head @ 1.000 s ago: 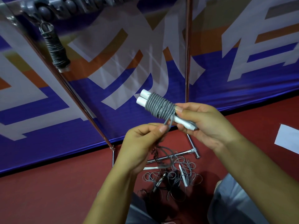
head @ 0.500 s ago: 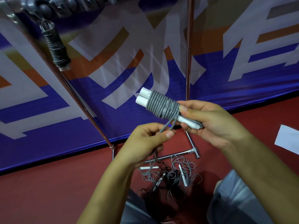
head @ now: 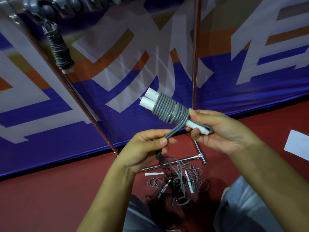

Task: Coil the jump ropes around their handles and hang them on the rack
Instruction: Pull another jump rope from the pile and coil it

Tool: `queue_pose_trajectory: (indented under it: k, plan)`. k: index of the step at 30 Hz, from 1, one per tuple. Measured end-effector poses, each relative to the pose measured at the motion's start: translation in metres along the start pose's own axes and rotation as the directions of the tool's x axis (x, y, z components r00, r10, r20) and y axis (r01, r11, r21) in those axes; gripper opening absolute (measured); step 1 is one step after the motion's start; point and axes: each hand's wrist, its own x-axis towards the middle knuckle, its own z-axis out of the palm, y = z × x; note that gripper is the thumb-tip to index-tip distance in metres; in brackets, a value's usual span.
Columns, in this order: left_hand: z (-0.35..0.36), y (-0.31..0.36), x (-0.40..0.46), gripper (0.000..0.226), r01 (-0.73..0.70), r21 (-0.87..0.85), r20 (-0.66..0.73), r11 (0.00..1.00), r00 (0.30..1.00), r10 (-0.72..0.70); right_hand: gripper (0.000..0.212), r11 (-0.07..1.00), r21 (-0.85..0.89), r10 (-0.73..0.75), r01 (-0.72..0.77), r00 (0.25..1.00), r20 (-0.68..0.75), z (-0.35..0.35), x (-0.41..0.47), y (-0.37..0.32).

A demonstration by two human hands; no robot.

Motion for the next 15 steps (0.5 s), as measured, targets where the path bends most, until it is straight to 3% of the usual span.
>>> queue_pose_trajectory:
  k: [5,12,15]
  plan:
    - [-0.003,0.008,0.0,0.032,-0.036,0.144,0.115,0.989,0.993,0.019,0.052,0.995,-0.006,0.101,-0.102,0.968,0.23,-0.009,-0.001,-0.005]
    - [-0.001,0.014,0.001,0.023,-0.131,0.479,0.052,0.868,0.991,0.121,0.036,0.983,-0.152,0.152,-0.099,0.906,0.394,-0.016,-0.008,-0.009]
    - [0.0,0.017,0.003,0.01,-0.062,0.521,-0.031,0.852,0.995,0.091,0.034,0.955,-0.296,0.166,-0.023,0.867,0.47,-0.017,-0.009,-0.01]
